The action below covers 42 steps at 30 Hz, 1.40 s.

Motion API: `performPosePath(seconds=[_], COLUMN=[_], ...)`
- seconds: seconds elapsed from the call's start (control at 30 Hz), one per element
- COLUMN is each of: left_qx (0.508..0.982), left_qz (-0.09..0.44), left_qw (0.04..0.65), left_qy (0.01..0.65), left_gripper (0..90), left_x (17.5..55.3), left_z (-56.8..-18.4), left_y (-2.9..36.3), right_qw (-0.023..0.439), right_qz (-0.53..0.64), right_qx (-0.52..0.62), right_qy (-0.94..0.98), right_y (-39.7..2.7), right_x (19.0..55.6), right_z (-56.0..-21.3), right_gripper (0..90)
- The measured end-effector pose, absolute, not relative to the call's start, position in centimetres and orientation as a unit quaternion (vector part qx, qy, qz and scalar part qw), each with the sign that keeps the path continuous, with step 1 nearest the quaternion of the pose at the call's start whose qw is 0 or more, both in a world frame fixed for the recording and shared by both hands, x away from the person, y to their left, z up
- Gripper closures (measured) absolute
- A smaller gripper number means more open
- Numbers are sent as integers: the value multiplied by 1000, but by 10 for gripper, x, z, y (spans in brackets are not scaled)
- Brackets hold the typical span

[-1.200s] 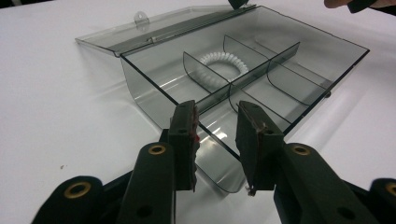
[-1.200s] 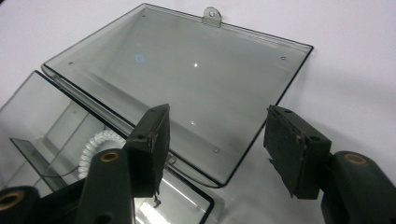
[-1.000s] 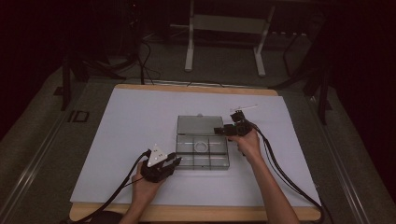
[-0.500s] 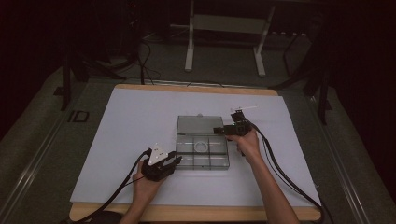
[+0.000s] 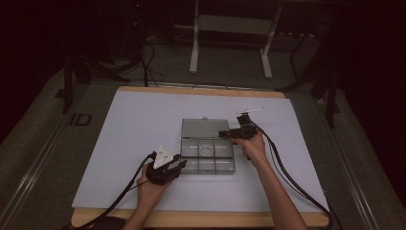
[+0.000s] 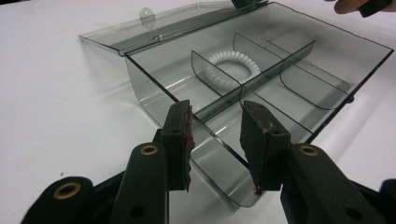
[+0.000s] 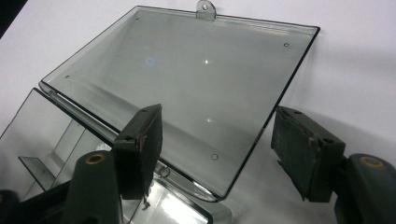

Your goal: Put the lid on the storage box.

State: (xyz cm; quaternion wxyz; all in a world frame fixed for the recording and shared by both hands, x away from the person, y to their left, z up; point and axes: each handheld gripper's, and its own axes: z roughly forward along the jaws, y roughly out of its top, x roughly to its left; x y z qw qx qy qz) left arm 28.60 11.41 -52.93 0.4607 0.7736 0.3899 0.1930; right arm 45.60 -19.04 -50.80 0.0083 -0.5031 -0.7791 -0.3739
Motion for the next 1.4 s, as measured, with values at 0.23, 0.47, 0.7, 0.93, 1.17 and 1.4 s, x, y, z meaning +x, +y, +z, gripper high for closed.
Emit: performPosePath(seconds=[0.23, 0.47, 0.7, 0.93, 1.17, 1.4], left_qx=[774, 775, 778, 779, 782, 783], left_qz=[192, 188, 189, 189, 191, 190], left_qw=[460, 460, 455, 453, 450, 449], left_qy=[390, 390, 390, 389, 387, 386], left_gripper=[643, 644, 647, 648, 648, 648], left_x=[287, 288, 288, 288, 289, 289], left_z=[-529, -529, -528, -527, -527, -527], left_y=[114, 115, 114, 114, 114, 114], right_qw=[21, 34, 42, 41, 10, 20], right_qz=[-373, -372, -372, -373, -368, -368], right_qx=[-507, -509, -510, -508, -493, -500], right_qy=[-777, -775, -774, -776, -788, -783], right_y=[-192, -193, -194, -194, -196, -197], right_x=[459, 461, 463, 463, 460, 462], right_z=[-510, -511, -511, -511, -505, -506], right_gripper=[346, 345, 346, 351, 468, 453])
